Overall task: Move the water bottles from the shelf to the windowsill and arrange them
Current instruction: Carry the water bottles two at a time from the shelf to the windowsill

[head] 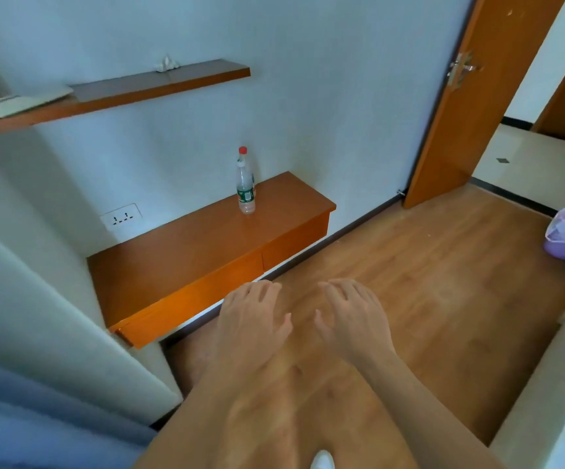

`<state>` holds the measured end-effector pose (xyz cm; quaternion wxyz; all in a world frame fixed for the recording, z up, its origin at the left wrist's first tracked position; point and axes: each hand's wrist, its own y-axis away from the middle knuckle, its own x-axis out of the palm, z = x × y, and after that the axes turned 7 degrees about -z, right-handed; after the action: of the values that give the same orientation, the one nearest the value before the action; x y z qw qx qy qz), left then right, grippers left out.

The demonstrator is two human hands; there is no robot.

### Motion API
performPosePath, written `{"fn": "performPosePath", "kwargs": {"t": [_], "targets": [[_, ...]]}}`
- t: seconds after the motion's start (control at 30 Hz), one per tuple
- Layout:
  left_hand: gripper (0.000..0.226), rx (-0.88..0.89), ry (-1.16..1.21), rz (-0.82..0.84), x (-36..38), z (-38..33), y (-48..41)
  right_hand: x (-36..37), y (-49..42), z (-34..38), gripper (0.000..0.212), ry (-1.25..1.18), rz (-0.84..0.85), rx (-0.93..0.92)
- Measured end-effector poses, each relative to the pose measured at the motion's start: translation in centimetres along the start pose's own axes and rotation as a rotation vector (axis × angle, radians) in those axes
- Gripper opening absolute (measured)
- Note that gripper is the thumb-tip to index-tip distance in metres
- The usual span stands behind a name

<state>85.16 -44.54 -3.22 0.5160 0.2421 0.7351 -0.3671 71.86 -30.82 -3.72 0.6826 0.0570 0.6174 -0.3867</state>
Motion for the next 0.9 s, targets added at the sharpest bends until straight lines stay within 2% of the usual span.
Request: {"fn": "performPosePath", "kwargs": {"t": [0.2, 0.63, 0.9], "targets": [[0.050, -0.024, 0.010, -0.059, 0.8, -2.6, -10.1, 2.1, -10.1, -3.8, 0.053, -0.008, 0.021, -0.036], [0.052, 0.032, -0.053, -0.053, 6.7, -1.0, -25.9, 8.6, -24.2, -7.8, 0.052, -0.011, 0.023, -0.046], [0.056, 0.072, -0.022, -0.011, 12.2, 1.3, -38.9, 14.1, -37.2, -9.9, 0.050, 0.047, 0.039, -0.049]]}}
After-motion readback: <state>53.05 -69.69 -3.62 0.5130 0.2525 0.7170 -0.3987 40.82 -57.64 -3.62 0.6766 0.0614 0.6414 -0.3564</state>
